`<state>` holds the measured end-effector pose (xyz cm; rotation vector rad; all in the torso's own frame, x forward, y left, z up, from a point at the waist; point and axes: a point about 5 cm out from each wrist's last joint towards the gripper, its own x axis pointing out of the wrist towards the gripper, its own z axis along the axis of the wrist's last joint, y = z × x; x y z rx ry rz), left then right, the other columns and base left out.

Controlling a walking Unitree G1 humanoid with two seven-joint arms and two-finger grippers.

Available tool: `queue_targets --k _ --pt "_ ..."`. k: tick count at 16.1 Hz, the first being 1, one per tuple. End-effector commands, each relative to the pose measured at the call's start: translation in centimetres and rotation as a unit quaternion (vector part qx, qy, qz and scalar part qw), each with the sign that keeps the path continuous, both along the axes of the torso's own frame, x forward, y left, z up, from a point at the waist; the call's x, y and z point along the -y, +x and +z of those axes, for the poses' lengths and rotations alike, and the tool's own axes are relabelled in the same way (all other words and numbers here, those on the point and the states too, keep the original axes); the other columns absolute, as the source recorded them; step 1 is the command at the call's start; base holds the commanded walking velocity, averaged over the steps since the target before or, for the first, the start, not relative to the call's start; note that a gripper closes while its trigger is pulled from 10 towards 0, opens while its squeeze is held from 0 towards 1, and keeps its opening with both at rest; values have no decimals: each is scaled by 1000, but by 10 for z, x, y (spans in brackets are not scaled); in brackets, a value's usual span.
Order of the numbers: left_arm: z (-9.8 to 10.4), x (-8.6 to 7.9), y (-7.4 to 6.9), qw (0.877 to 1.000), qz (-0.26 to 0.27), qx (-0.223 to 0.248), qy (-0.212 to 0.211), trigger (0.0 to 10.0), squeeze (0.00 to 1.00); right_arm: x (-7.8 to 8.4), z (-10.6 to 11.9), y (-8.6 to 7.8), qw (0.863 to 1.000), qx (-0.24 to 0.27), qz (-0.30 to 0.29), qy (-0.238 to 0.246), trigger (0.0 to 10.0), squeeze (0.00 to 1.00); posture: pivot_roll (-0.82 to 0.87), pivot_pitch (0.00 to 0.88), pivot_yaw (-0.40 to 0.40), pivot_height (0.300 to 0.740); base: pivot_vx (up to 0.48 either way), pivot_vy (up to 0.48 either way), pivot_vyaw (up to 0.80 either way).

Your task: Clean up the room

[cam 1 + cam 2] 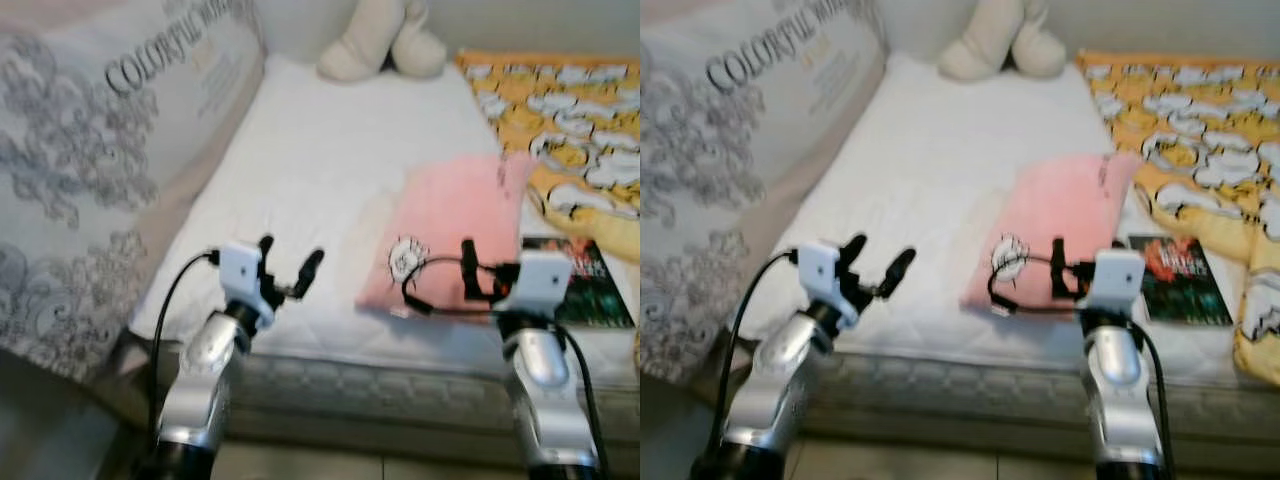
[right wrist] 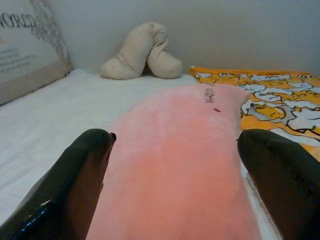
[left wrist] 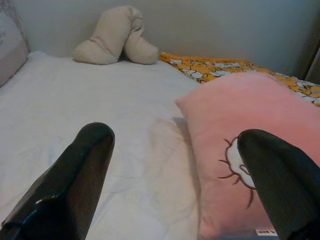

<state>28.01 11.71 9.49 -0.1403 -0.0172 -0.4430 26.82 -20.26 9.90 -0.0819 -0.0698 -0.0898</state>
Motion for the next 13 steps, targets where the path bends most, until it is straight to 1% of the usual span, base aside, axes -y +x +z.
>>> queue_targets --k 1,5,6,8,9,10,11,13 --pt "0 -9 1 1000 10 -2 11 10000 0 -7 6 2 1000 9 10 2 10000 0 -77 0 30 740 304 -368 0" --pt "-2 -9 4 1000 10 -7 11 10000 0 -7 6 -1 1000 8 9 0 10000 0 -87 0 36 740 313 -360 0" --pt "-3 -10 5 1000 10 -11 11 10000 0 -5 7 -3 1000 9 7 -2 10000 0 -93 0 36 740 0 0 0" --pt "-6 -12 12 999 13 -29 16 10000 0 0 19 -1 1000 20 -2 8 10000 0 -104 0 35 740 0 0 0" --pt "-8 -13 19 999 11 -45 2 10000 0 6 26 2 999 22 -17 32 10000 0 -111 0 33 740 0 0 0" --pt "-8 -12 21 999 9 -49 -4 10000 0 9 27 3 999 21 -22 44 10000 0 -113 0 33 740 0 0 0" --pt "-14 -10 32 997 0 -76 -15 10000 0 19 25 3 995 -1 -41 86 10000 0 -135 0 35 740 0 0 0" --pt "-21 -2 44 992 -25 -118 -38 10000 0 34 15 -3 989 -35 -67 127 10000 0 -172 43 44 740 0 0 0"
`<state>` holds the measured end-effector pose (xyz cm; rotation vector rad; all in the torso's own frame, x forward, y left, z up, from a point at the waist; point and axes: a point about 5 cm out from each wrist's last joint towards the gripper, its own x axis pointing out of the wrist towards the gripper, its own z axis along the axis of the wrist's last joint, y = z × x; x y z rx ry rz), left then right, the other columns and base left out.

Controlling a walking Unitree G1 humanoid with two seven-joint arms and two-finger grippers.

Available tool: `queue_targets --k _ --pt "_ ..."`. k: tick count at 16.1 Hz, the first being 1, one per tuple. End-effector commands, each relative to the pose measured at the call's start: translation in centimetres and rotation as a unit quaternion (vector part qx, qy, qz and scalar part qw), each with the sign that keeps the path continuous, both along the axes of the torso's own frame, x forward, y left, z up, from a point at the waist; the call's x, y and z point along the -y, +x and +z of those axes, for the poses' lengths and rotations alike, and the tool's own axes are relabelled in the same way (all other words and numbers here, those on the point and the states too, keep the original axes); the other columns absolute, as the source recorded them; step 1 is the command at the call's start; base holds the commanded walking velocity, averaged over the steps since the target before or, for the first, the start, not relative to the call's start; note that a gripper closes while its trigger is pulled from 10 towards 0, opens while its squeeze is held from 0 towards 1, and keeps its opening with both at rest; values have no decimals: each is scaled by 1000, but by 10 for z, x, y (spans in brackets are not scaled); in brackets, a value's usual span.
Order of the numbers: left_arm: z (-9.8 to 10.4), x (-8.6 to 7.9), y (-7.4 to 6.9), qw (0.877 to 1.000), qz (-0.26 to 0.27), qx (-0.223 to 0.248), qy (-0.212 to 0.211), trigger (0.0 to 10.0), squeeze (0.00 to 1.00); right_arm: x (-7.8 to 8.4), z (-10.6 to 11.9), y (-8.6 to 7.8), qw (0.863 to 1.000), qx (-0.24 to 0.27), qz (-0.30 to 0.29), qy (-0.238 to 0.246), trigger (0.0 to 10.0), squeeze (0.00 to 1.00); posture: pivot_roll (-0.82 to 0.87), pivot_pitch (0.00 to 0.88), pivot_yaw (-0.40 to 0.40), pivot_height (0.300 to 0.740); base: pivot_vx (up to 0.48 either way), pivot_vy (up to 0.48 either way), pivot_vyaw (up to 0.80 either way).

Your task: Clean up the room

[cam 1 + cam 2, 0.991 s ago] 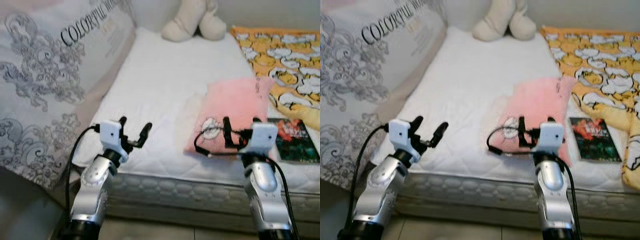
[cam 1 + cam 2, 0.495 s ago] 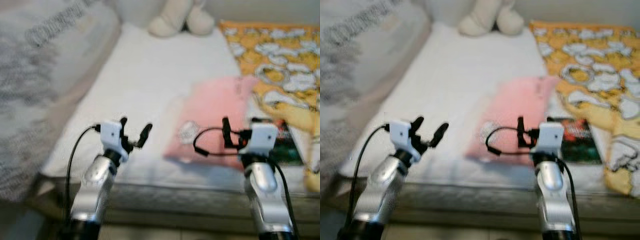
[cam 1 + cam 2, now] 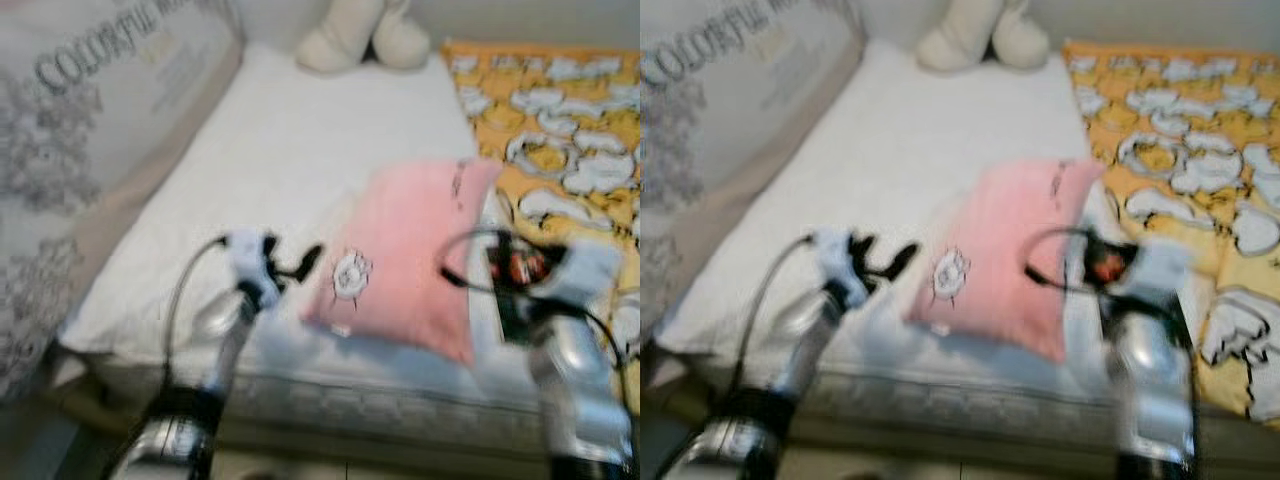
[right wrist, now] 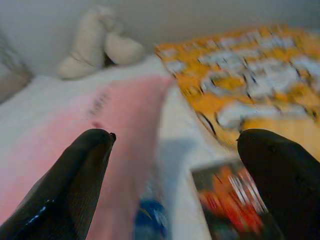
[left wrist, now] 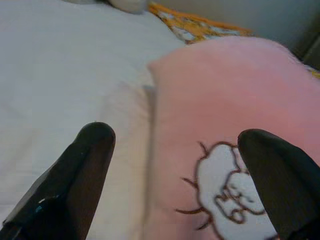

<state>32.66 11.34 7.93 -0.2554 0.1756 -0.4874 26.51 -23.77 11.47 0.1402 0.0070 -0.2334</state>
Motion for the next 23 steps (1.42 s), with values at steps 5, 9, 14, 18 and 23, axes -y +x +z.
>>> queue_targets --k 5,9,14,18,23 --pt "-8 1 21 996 26 -73 -35 10000 0 -25 -17 -3 993 -50 55 92 10000 0 -227 134 66 740 0 0 0" --pt "-8 7 27 992 47 -101 -64 10000 0 -47 -9 -6 985 -44 87 143 10000 0 -257 175 61 740 0 0 0" --pt "-13 26 23 988 28 -121 -90 10000 0 -52 -2 2 980 -49 113 157 10000 0 -256 195 42 740 0 0 0" --pt "-15 45 18 985 -9 -133 -110 10000 0 -57 -16 7 967 -80 110 214 10000 0 -249 206 37 740 0 0 0" --pt "-17 72 9 976 -55 -153 -144 10000 0 -58 -31 16 957 -113 119 239 10000 0 -251 195 41 740 0 0 0"
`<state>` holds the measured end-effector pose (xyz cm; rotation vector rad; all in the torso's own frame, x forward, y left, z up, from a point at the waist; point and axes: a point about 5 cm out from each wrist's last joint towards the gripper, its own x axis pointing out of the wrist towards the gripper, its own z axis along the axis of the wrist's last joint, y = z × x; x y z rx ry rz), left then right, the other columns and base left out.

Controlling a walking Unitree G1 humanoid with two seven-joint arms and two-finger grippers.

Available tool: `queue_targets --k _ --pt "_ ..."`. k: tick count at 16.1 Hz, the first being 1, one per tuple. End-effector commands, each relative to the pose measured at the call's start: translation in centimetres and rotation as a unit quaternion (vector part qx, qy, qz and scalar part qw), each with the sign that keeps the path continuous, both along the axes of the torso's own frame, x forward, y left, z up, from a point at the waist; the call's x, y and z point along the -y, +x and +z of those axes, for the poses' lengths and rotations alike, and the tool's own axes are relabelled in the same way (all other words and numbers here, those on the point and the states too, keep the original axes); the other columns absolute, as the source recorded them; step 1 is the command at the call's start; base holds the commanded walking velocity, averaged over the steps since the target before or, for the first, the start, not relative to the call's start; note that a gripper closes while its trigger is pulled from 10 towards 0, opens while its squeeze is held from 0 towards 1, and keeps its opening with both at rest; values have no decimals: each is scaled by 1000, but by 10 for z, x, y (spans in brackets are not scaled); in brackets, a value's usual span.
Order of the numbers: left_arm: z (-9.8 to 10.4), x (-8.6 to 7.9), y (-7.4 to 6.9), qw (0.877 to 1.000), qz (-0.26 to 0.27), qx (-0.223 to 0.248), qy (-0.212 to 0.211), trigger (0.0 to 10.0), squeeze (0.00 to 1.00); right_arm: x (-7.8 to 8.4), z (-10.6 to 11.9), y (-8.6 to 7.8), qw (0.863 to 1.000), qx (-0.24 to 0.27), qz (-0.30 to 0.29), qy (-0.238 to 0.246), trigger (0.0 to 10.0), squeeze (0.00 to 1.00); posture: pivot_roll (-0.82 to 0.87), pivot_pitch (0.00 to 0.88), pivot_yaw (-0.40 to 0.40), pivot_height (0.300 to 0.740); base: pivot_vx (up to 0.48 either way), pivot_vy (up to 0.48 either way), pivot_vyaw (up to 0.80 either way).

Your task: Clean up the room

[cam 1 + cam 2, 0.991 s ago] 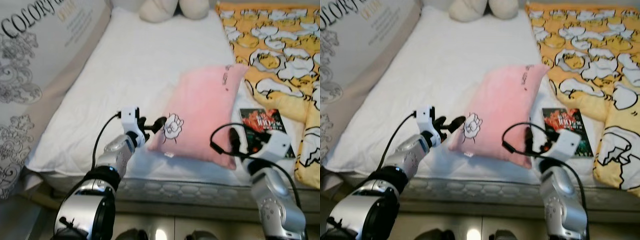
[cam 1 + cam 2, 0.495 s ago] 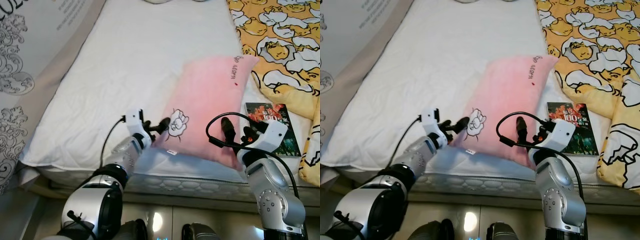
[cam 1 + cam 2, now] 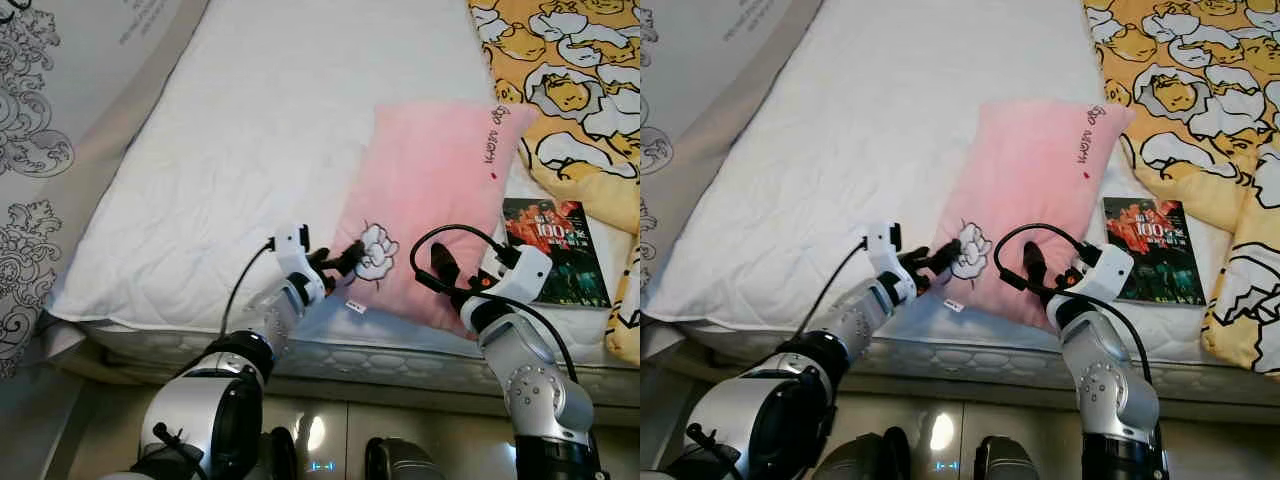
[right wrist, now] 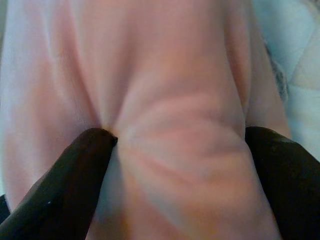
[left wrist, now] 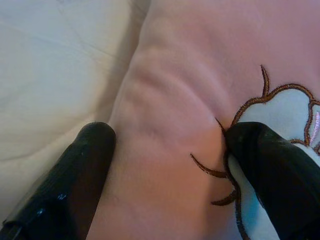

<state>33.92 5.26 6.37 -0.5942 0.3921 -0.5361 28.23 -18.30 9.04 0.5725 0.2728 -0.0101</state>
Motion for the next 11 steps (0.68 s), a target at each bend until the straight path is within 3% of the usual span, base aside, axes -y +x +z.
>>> queue_targets --k 1,2,3,4,5,6,7,11 --pt "-1 15 -6 999 -35 -9 -12 10000 0 -1 -10 1 1000 -17 12 0 10000 0 -250 191 42 740 0 0 0" --pt "-1 18 -7 999 -42 -7 -13 10000 0 3 -12 3 1000 -17 14 -13 10000 0 -250 191 42 740 0 0 0" --pt "-1 20 -7 999 -48 -5 -12 10000 0 4 -13 5 999 -15 24 -22 8863 0 -248 184 43 740 0 0 0" --pt "-1 22 -9 998 -56 -6 -20 10000 0 6 -16 7 999 -18 29 -34 6745 0 -246 181 41 740 0 0 0" --pt "0 25 -9 998 -64 -3 -25 10000 0 8 -17 9 999 -20 26 -33 941 0 -244 180 41 740 0 0 0" --pt "2 28 -9 997 -68 0 -35 10000 0 9 -16 10 999 -18 27 -33 0 0 -238 179 36 740 0 0 0" --pt "6 31 -9 995 -77 11 -56 0 0 9 -14 10 999 -13 29 -29 0 0 -236 183 34 740 0 0 0" --pt "-1 37 -18 993 -106 6 -58 0 0 1 -15 3 999 -3 30 16 0 0 -234 191 30 740 0 0 0"
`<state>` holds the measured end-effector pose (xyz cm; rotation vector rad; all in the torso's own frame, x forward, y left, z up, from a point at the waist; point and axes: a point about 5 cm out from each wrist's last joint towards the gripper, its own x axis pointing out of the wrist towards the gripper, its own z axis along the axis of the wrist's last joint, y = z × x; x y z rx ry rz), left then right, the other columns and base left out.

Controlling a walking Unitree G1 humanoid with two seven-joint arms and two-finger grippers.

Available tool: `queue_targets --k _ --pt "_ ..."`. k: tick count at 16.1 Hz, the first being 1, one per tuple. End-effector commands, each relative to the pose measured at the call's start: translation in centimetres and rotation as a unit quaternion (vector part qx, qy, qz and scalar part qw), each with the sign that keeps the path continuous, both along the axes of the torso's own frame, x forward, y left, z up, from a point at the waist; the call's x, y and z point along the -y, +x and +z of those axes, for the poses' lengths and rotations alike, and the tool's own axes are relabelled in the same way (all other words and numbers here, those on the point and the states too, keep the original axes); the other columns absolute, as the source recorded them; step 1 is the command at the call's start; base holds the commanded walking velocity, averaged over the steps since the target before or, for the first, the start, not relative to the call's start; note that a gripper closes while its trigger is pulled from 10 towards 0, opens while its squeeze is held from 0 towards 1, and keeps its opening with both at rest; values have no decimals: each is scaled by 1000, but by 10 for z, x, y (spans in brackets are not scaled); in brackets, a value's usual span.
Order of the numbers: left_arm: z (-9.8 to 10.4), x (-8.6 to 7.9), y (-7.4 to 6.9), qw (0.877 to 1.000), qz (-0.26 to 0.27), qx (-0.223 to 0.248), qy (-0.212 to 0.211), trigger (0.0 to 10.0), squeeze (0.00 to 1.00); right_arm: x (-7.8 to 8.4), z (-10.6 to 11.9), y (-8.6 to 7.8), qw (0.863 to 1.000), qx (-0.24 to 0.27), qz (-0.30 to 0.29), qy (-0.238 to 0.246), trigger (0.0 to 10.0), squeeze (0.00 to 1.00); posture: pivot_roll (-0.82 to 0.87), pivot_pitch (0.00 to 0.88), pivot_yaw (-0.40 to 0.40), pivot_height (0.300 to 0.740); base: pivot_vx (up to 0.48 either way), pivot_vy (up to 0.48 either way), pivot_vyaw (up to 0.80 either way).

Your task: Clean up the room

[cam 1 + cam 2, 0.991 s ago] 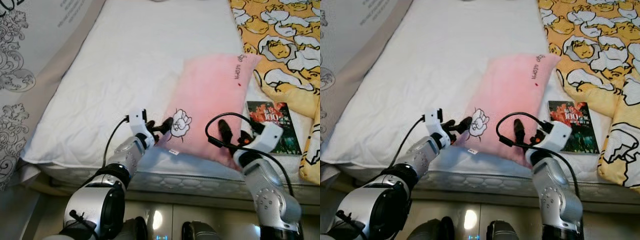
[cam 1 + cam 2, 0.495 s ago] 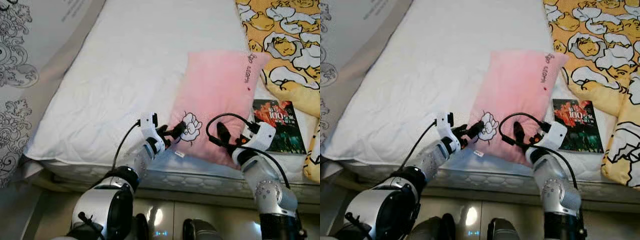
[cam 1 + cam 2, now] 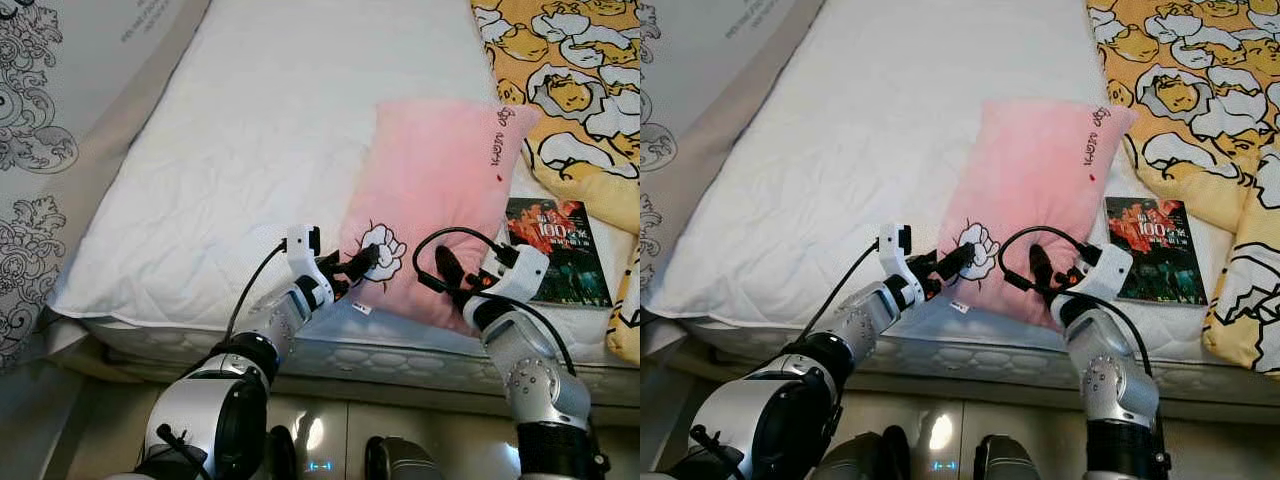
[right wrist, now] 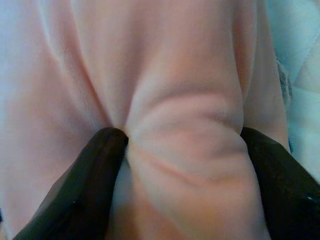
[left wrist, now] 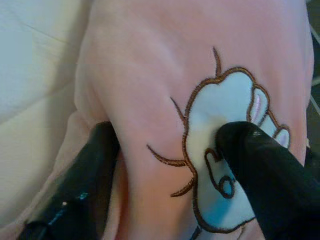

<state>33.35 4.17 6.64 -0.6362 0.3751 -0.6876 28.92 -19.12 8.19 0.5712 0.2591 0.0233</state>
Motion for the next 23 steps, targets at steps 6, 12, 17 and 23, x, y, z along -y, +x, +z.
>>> queue_targets --k 6,12,17,23 --pt "-15 33 -23 997 -70 -20 18 0 0 -9 1 -11 999 2 29 41 0 0 -242 199 34 740 0 0 0" --pt "-26 25 -27 996 -30 -81 -15 0 0 -3 -3 -25 998 -6 24 56 0 0 -238 203 36 740 0 0 0" --pt "-29 20 -30 997 -45 -67 -6 0 0 -1 -4 -29 999 -11 32 37 0 0 -234 204 37 740 0 0 0" --pt "-9 2 -9 1000 18 15 18 0 0 -2 -3 -26 995 4 48 -84 0 0 -198 148 52 740 0 0 0"
